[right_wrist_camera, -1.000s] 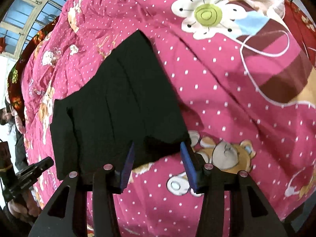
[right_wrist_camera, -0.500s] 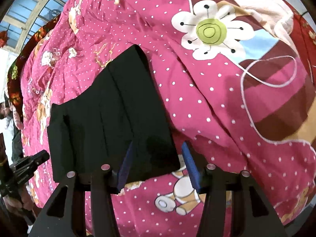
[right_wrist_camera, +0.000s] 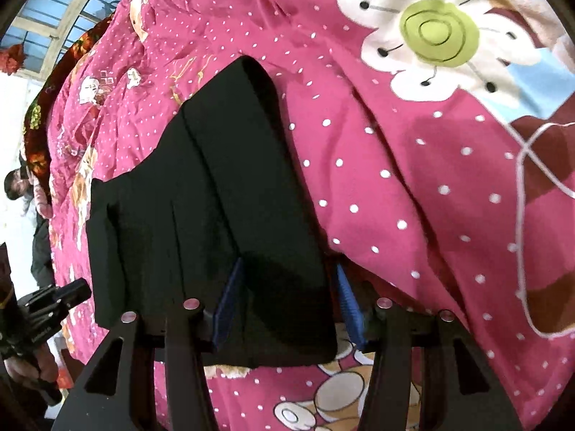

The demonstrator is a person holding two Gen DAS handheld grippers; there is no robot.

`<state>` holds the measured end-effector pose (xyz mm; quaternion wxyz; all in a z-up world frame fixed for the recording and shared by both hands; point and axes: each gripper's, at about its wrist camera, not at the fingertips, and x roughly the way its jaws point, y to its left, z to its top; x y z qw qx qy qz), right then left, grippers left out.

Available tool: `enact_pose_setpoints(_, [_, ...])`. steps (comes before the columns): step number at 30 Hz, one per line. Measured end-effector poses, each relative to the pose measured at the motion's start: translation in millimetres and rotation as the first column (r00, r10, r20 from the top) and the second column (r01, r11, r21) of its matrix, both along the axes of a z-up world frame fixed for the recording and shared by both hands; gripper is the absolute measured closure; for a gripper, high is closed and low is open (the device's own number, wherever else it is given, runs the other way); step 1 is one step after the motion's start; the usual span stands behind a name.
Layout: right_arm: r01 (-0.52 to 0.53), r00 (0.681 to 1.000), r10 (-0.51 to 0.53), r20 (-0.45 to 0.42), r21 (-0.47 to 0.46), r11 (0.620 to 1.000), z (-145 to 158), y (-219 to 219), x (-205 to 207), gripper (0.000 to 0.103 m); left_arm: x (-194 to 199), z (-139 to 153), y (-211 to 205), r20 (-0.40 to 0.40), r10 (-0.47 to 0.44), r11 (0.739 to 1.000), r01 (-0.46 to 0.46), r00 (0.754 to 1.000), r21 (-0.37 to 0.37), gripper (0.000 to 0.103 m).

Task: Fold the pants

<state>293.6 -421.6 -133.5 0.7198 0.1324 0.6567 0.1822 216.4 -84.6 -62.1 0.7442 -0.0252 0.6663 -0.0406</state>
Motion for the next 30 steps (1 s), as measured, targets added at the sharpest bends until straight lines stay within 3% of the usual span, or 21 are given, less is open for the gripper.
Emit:
enact_pose_setpoints(9, [-0.035, 0.999, 0.036, -0.006, 0.12, 0.992, 5, 0, -4, 0.045, 8, -8, -7, -0.016, -0.012, 1.0, 0.012, 1.0, -0.011, 0.082])
enact_pose_setpoints(16, [-0.032, 0.999, 0.034, -0.031, 0.084, 0.996, -8, 7, 9, 0.046, 11, -14, -6, -0.03, -0.009, 1.0, 0.009, 1.0, -0.01, 0.082])
enact_pose_setpoints(23, [-0.017, 1.0, 0.019, -0.012, 0.166, 0.986, 14, -3, 4, 0.051, 8, -17, 3, -0.03, 0.011, 1.0, -0.012, 0.999, -0.026, 0.082])
enact_pose_setpoints(27, [-0.008, 0.999, 0.012, -0.046, 0.08, 0.997, 2, -4, 5, 0.051, 9, -18, 2, -0.03, 0.005, 1.0, -0.006, 1.0, -0.029, 0.082])
enact_pose_setpoints(30, [0.013, 1.0, -0.013, -0.004, 0.047, 0.999, 13, -4, 2, 0.051, 10, -19, 7, -0.024, 0.022, 0.999, -0.023, 0.999, -0.037, 0.082])
